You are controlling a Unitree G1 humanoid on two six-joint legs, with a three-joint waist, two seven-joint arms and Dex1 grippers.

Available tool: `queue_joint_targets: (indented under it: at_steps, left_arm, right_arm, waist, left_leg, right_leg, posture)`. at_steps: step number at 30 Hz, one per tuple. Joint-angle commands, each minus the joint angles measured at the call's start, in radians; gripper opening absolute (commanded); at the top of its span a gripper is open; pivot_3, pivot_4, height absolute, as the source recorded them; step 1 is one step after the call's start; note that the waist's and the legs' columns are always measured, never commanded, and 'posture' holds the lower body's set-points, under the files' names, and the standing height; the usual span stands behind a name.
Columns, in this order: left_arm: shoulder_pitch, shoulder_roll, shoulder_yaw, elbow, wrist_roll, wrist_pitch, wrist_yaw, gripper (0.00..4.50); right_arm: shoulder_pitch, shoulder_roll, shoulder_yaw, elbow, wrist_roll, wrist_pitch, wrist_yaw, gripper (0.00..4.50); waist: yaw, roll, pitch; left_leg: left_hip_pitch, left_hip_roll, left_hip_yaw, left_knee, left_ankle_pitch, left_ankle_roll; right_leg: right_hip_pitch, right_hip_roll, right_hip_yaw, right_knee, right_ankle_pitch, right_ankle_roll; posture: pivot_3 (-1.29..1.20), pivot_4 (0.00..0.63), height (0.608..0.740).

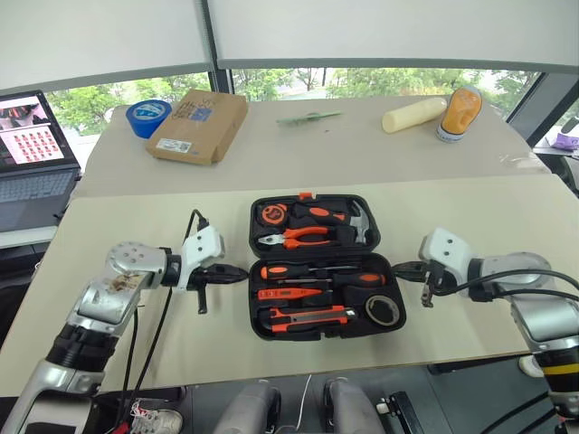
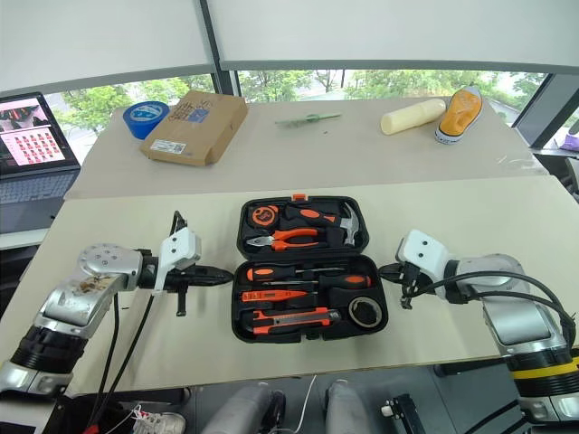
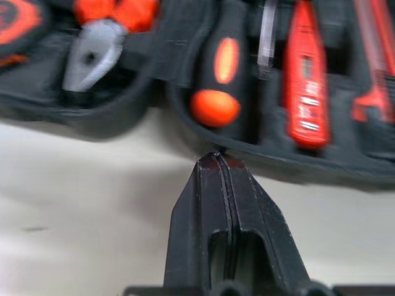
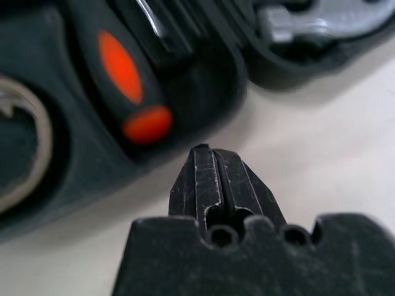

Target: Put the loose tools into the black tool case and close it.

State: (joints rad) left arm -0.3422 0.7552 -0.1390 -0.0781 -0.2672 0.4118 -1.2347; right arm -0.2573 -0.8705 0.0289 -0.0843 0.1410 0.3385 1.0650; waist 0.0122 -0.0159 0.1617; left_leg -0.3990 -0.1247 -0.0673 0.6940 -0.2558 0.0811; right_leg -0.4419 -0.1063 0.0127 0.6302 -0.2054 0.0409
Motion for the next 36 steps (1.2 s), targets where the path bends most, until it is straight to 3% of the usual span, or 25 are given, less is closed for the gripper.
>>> queue_joint_targets:
  at_steps: [1, 8, 17, 18, 24, 27, 28, 36]
  left_arm:
    - [0.047, 0.024, -0.003, -0.113, -0.043, 0.020, -0.025, 0.04]
    - [0.085, 0.019, 0.001, -0.146, -0.046, 0.041, 0.010, 0.04]
    - [0.045, 0.068, 0.077, -0.017, -0.011, 0.059, 0.069, 0.04]
    - [0.019, 0.071, 0.091, 0.018, -0.013, 0.091, 0.088, 0.28]
    - [-0.232, -0.042, 0.168, 0.181, -0.138, 0.473, 0.228, 1.99]
    - [-0.344, -0.142, 0.192, 0.236, -0.160, 0.627, 0.340, 3.17]
    - [-0.374, -0.173, 0.201, 0.257, -0.163, 0.664, 0.377, 3.24]
    - [-0.468, -0.331, 0.248, 0.388, -0.157, 0.733, 0.574, 3.24]
  right_arm:
    - [0.025, -0.008, -0.033, -0.129, 0.077, 0.017, 0.036, 0.00]
    - [0.100, -0.025, -0.054, -0.177, 0.084, 0.030, 0.028, 0.00]
    - [0.055, -0.051, -0.102, -0.020, -0.007, 0.020, -0.077, 0.00]
    - [0.042, -0.051, -0.115, -0.007, 0.008, 0.045, -0.079, 0.00]
    - [-0.116, 0.019, -0.126, 0.055, 0.102, 0.281, -0.128, 1.74]
    - [-0.237, 0.086, -0.112, 0.118, 0.111, 0.393, -0.203, 2.88]
    - [-0.276, 0.111, -0.113, 0.141, 0.115, 0.433, -0.229, 3.13]
    - [-0.485, 0.265, -0.147, 0.336, 0.146, 0.609, -0.382, 3.13]
  waist:
    - [-0.001, 0.000, 0.000]
    - [0.001, 0.000, 0.000]
    - [0.000, 0.000, 0.000]
    - [0.000, 0.000, 0.000]
    - [0.001, 0.000, 0.000]
    - [0.000, 0.000, 0.000]
    - [-0.001, 0.000, 0.000]
    - [-0.011, -0.001, 0.000]
  left_leg:
    - [0.000, 0.000, 0.000, 0.000, 0.000, 0.000]
    - [0.001, 0.001, 0.000, -0.001, -0.001, -0.001]
    - [0.001, 0.000, 0.000, 0.000, -0.001, -0.001]
    - [0.001, 0.000, 0.000, 0.000, -0.001, -0.002]
    - [0.001, 0.000, 0.000, 0.001, 0.000, -0.001]
    - [0.001, 0.000, 0.000, 0.001, 0.000, 0.000]
    - [0.000, 0.000, 0.000, 0.001, 0.000, 0.000]
    - [-0.004, 0.000, 0.000, 0.001, 0.001, -0.002]
  right_leg:
    - [0.000, 0.000, 0.000, 0.000, 0.000, 0.000]
    - [0.000, -0.001, 0.000, 0.000, 0.000, 0.000]
    - [0.001, 0.000, 0.000, 0.000, 0.000, 0.000]
    - [0.001, 0.000, 0.000, 0.000, 0.000, 0.000]
    - [0.001, 0.002, -0.001, 0.001, 0.000, 0.000]
    - [0.001, 0.001, -0.001, 0.001, 0.000, 0.000]
    - [0.001, 0.001, -0.001, 0.001, 0.000, 0.000]
    - [-0.005, -0.002, 0.000, 0.003, 0.000, 0.000]
  posture:
    - [0.00, 0.150, 0.735]
    - [0.00, 0.150, 0.735]
    - [0.00, 0.150, 0.735]
    - [0.00, 0.150, 0.735]
    - [0.00, 0.150, 0.735]
    - [0.00, 0.150, 0.735]
    - [0.00, 0.150, 0.735]
    - [0.00, 0.150, 0.735]
